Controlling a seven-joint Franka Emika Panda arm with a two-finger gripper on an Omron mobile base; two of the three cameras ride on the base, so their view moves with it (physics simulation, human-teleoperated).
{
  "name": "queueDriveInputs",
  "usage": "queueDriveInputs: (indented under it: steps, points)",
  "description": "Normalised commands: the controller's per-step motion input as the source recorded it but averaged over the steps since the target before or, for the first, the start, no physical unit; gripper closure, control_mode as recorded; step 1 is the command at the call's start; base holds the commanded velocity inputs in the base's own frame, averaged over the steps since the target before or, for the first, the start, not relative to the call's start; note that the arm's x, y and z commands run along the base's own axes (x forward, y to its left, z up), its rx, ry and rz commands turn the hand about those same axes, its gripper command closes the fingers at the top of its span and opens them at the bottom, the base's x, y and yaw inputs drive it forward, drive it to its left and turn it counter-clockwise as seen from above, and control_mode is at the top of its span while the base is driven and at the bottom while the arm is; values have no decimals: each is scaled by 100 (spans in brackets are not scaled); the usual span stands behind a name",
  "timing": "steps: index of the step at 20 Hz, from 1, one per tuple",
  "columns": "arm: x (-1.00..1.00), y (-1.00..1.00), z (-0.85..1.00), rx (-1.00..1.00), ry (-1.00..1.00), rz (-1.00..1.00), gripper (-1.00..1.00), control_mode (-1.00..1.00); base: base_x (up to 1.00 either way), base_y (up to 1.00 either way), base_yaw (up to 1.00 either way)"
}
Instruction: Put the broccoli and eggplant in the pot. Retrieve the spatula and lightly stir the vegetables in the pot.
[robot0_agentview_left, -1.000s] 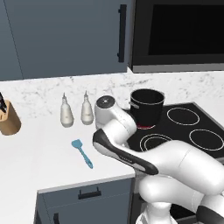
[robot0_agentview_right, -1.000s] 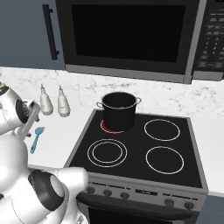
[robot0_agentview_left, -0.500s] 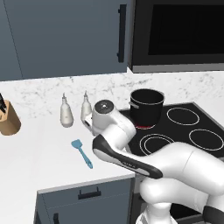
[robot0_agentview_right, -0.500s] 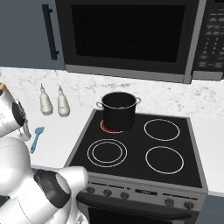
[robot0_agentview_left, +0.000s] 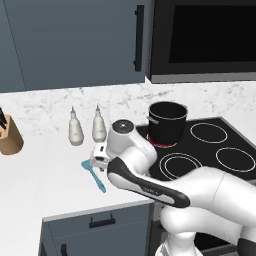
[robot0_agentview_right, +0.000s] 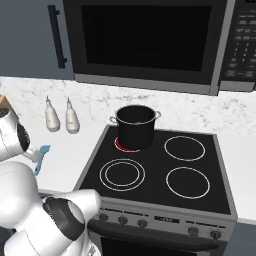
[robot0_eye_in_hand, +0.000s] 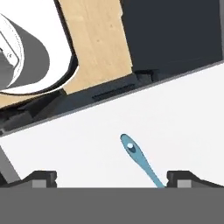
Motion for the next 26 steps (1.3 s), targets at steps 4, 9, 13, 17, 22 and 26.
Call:
queueDriveInputs:
  steps: [4, 9, 13, 17, 22, 26]
  points:
    - [-23, 1, -37, -23, -1, 48, -100, -100, 0, 0, 0]
    - [6, 3, -39, -27, -8, 35, -100, -100, 0, 0, 0]
    - [19, 14, -46, -16, -1, 28, -100, -100, 0, 0, 0]
    - [36, 20, -42, -4, 0, 25, -100, -100, 0, 0, 0]
    - [51, 15, -36, 0, 0, 21, -100, -100, 0, 0, 0]
    - [40, 18, -38, 0, 3, 17, -100, -100, 0, 0, 0]
